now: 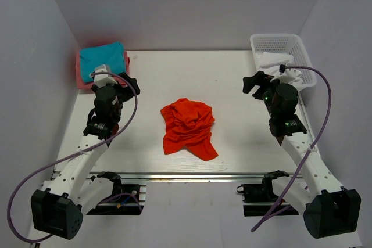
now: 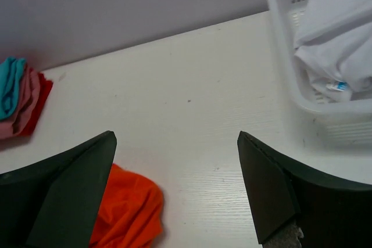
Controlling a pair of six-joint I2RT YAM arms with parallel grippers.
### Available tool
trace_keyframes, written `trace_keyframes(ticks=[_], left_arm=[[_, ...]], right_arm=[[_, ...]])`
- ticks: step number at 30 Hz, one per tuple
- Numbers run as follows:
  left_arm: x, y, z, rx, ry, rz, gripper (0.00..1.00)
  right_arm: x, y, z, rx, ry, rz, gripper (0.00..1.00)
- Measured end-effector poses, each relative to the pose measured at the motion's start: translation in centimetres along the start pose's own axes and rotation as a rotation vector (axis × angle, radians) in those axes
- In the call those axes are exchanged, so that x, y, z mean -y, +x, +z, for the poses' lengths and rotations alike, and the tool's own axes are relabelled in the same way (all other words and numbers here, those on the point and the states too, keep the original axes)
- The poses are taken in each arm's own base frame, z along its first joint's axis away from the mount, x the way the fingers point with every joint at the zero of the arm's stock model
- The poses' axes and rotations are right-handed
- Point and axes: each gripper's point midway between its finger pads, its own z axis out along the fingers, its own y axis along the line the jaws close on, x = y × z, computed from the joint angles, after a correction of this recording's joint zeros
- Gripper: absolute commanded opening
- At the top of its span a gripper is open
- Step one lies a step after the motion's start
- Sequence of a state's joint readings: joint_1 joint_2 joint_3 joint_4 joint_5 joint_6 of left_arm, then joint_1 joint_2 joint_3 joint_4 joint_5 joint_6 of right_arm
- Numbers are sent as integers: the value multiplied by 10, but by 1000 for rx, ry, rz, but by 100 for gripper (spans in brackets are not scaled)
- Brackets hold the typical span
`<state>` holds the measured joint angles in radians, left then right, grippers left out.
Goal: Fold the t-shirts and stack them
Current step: Flatten out the tshirt
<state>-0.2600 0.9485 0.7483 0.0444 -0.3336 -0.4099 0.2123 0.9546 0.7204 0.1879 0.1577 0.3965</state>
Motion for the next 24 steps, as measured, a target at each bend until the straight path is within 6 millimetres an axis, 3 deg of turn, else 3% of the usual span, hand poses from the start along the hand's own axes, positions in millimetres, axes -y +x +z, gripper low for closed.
trace_keyframes(ticks=[6, 10, 14, 17, 20, 24], left_arm=[[-16, 57, -6, -171, -41, -22, 100], [-8, 87, -8, -295, 37, 38, 100], [11, 118, -18, -414, 173, 56, 100], [14, 162, -39, -562, 264, 49, 100], [6, 211, -72, -736, 306, 32, 100], [-4, 246, -110, -876, 313, 16, 100]], right_arm=[[-33, 28, -1, -132, -223, -91, 90], [-60, 56, 13, -282, -359, -137, 90], [-95, 95, 15, -442, -477, -193, 90], [-124, 128, 3, -558, -549, -249, 90], [-144, 160, -14, -657, -607, -313, 90], [-157, 201, -37, -764, -648, -401, 90]])
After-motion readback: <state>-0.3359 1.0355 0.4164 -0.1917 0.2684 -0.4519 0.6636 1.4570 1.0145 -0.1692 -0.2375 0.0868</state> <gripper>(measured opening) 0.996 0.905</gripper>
